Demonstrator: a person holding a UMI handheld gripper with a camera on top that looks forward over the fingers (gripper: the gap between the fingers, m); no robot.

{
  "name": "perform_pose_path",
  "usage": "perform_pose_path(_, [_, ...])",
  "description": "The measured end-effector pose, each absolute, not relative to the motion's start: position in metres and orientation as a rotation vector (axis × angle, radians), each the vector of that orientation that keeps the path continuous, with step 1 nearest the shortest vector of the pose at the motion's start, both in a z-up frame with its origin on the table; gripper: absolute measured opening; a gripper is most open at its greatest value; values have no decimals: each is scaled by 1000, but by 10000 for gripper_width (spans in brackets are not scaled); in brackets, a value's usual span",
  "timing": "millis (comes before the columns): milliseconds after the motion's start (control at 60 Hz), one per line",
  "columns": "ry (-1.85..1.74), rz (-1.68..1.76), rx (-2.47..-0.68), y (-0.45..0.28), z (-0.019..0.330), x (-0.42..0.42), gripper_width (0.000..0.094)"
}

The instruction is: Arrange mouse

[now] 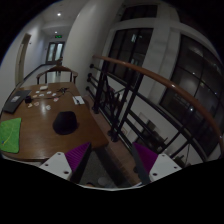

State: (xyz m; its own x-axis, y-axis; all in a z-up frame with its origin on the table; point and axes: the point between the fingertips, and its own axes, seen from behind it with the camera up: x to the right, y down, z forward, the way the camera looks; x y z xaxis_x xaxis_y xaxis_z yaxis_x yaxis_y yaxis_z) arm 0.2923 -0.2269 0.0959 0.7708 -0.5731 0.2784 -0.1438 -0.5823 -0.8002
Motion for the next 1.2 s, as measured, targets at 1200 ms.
perform_pose_path(1200, [439,-417,-2158,38,-3,214,739])
